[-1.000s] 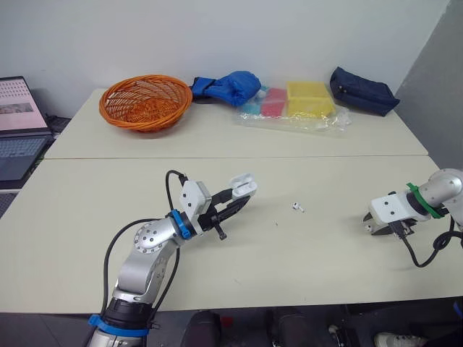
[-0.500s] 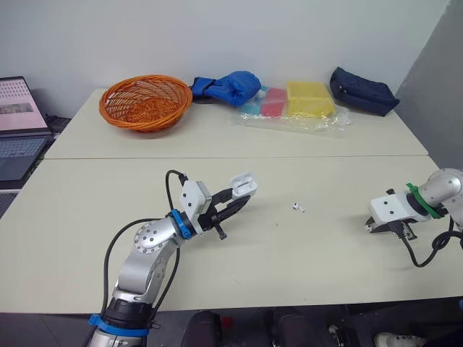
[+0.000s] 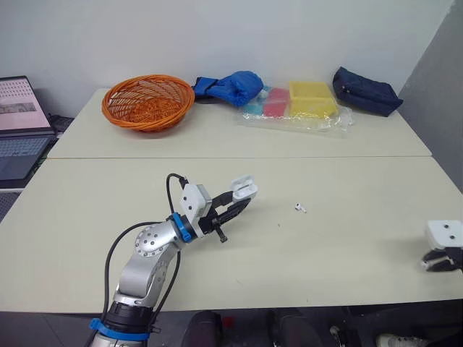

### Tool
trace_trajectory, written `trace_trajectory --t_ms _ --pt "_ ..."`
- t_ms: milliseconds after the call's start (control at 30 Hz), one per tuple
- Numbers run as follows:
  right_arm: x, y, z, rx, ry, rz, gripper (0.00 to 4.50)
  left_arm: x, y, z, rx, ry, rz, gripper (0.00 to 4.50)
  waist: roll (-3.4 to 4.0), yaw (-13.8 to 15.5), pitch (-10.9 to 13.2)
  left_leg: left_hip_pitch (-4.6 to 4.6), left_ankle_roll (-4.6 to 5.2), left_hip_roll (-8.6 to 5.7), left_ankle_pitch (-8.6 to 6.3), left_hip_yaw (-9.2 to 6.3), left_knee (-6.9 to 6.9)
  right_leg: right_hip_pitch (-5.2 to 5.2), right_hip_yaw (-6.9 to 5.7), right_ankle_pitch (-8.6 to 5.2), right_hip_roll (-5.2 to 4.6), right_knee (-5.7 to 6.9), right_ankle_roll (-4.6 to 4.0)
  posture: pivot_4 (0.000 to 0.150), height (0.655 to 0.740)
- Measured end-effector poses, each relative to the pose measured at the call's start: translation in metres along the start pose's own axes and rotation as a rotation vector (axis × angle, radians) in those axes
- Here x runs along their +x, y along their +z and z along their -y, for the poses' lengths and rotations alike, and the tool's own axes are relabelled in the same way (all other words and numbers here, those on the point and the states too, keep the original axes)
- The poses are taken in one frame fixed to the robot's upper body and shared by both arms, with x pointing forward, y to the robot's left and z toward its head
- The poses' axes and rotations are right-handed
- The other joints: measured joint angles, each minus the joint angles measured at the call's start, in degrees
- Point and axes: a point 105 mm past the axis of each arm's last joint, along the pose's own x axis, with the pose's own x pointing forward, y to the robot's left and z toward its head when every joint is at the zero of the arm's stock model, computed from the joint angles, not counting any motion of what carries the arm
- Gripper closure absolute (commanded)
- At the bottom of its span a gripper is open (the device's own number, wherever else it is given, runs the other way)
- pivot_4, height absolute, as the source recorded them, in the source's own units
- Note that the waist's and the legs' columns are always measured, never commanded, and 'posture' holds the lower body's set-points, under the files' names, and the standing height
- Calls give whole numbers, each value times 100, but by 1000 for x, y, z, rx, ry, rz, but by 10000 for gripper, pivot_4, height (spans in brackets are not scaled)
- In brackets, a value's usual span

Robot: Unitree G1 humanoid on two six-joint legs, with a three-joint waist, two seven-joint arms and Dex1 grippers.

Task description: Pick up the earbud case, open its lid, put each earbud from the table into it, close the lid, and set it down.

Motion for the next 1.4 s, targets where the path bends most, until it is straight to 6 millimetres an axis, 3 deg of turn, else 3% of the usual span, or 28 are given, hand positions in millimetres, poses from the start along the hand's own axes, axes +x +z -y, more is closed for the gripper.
trace_trajectory --t_ms 100,267,400,633,867,1067,1400 --pt "8 -4 -5 104 -43 14 40834 0 1 1 0 0 3 36952 -1 5 -1 0 0 -6 0 -3 9 1 -9 1 12 2 0 1500 7400" --pt "7 0 6 166 -135 38 40834 1 1 1 -3 0 2 36952 -3 0 1 -4 -1 -7 0 -3 12 -1 -2 1 13 -5 2 1500 7400" --pt "3 4 14 159 -177 33 40834 2 0 2 -5 -7 1 36952 -5 23 2 -12 -1 -8 -1 0 3 -3 -14 -1 16 -10 2 1500 7400" --pt "20 -2 13 160 -156 18 40834 1 0 2 -4 -7 -9 36952 -4 28 2 -15 -2 -8 -2 2 -5 -4 -11 -4 19 -13 4 1500 7400" --pt "20 -6 22 117 -167 -7 40834 1 -1 2 -9 -8 -16 36952 -10 14 4 -10 -2 -7 -2 3 8 1 -9 -2 18 -11 6 1500 7400" --pt "18 -11 25 140 -182 -6 20643 0 -1 1 -5 -9 -22 36952 -10 22 4 -13 -2 -7 -2 3 7 3 -9 -2 12 -12 6 1500 7400" --pt "19 -8 22 149 -174 -1 20643 0 -1 2 -6 -9 -19 36952 -10 27 4 -12 -2 -6 -2 0 0 1 -12 -3 19 -12 5 1500 7400"
